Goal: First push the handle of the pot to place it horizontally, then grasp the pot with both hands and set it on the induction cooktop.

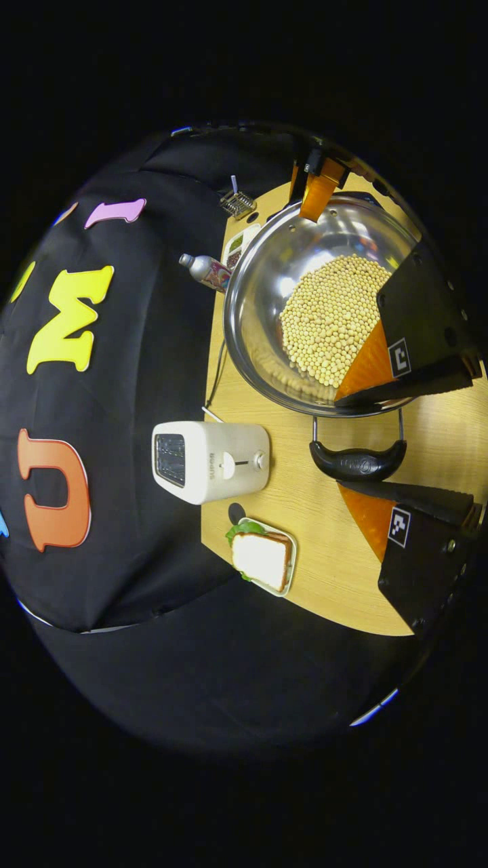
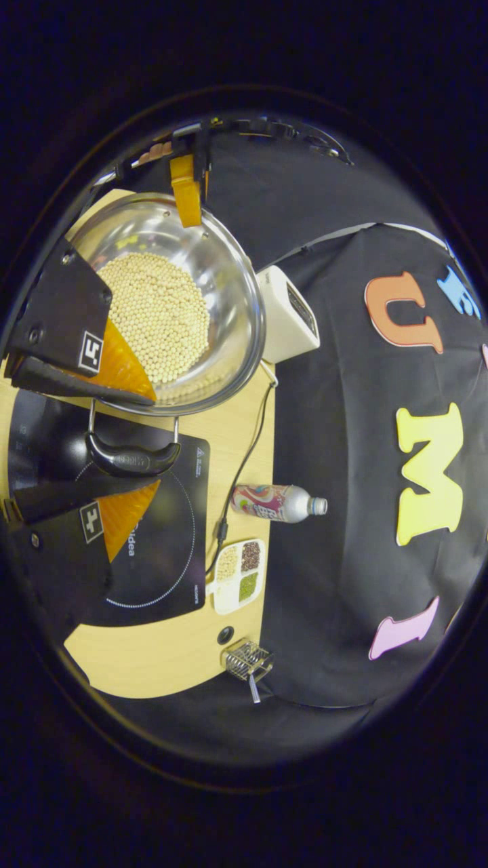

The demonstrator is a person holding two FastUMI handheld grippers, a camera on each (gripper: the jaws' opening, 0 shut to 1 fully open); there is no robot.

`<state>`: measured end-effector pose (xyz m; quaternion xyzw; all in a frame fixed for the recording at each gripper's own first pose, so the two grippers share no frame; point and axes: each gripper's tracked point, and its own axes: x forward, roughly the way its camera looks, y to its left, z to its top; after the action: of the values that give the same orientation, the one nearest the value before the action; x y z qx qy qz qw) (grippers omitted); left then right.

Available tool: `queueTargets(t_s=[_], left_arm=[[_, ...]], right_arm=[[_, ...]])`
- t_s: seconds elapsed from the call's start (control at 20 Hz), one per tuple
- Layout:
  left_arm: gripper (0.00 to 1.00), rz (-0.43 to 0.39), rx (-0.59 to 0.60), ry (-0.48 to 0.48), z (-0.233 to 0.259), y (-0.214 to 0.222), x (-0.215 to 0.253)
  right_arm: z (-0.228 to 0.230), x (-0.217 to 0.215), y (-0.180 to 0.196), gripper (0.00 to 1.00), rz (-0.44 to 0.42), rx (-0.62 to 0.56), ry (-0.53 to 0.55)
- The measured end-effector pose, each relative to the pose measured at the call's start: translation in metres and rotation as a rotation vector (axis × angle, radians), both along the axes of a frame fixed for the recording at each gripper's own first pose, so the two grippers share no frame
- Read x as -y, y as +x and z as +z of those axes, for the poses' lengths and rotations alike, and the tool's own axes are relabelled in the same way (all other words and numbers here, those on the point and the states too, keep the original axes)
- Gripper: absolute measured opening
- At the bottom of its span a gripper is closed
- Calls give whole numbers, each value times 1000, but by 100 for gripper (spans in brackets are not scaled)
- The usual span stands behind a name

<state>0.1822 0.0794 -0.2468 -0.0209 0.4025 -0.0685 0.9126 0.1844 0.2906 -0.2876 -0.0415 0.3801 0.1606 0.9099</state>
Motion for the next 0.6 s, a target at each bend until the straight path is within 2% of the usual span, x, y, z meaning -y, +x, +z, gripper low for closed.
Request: queueTargets(t_s=[0.05, 0.1, 0.15, 0.2, 0.25, 0.3, 0.35, 0.4, 0.6], left_arm=[[54, -4, 10, 4, 6, -2, 5], [44, -8, 18, 2, 12, -2, 12], [54, -11, 23, -7, 18, -4, 17], [54, -14, 27, -18, 24, -4, 25], [54, -22, 34, -23, 29, -2, 35], [44, -31, 45, -25, 35, 0, 45], [64, -39, 60, -26, 42, 3, 56], [54, -45, 71, -30, 47, 5, 68], [54, -80, 88, -48, 60, 10, 115]], right_arm=[[8, 6, -1, 53, 2, 11, -5], [16, 13, 0, 53, -1, 22, -7], [23, 21, 1, 53, -1, 34, -10], [31, 29, 2, 55, -8, 45, -9], [38, 39, 4, 53, -14, 55, -12], [46, 49, 7, 52, -26, 67, -10], [52, 59, 9, 52, -35, 80, -14], [58, 71, 13, 52, -47, 88, -15], [79, 116, 23, 52, -86, 111, -22]])
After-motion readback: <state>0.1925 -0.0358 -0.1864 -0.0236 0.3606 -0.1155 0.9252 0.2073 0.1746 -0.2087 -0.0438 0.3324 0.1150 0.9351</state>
